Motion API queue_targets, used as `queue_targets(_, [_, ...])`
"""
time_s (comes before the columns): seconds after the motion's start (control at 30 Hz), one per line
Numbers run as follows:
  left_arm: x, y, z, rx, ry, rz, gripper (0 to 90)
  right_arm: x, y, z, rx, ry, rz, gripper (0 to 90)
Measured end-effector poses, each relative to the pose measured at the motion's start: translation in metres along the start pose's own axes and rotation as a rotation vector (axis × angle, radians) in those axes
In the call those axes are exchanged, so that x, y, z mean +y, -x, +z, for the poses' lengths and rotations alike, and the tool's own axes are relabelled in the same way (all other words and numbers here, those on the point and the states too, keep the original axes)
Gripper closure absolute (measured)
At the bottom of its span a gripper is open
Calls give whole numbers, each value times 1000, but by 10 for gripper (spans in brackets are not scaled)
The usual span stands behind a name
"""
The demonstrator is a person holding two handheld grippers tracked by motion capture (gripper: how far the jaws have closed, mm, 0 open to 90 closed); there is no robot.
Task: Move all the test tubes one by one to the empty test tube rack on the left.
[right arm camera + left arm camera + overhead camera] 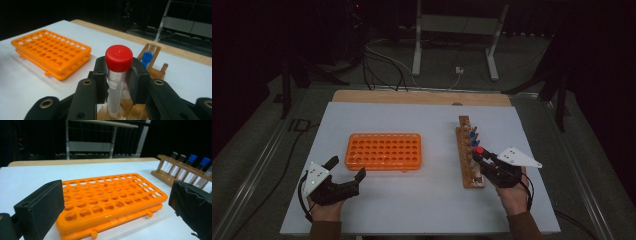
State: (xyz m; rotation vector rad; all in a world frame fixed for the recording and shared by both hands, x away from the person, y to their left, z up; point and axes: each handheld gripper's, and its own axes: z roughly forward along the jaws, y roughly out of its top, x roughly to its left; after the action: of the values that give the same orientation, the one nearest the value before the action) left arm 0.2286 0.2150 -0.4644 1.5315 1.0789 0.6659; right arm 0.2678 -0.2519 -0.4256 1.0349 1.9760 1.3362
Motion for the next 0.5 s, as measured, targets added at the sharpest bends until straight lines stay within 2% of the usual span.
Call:
queue_targets(0.17, [10,11,5,-41,-7,22,9,13,1,-5,9,16,-4,712])
queue_targets(0.23, [20,20,9,-79,-3,59,9,18,1,-6,13,21,-9,712])
queue_targets(0.33, [26,27,12,-101,3,81,9,24,0,-8,12,28,-18,712])
queue_targets(0.37, [32,34,17,-124,10,93,9,29,-1,-9,16,38,-18,713])
queue_targets(0.4, [32,34,17,-124,10,93,9,32,-1,-9,22,42,-17,712])
queue_targets(0.43, [36,41,25,-151,10,107,9,34,-2,-9,30,46,-15,712])
queue_targets(0.5, [41,48,34,-172,2,118,9,37,-3,-7,44,47,-11,713])
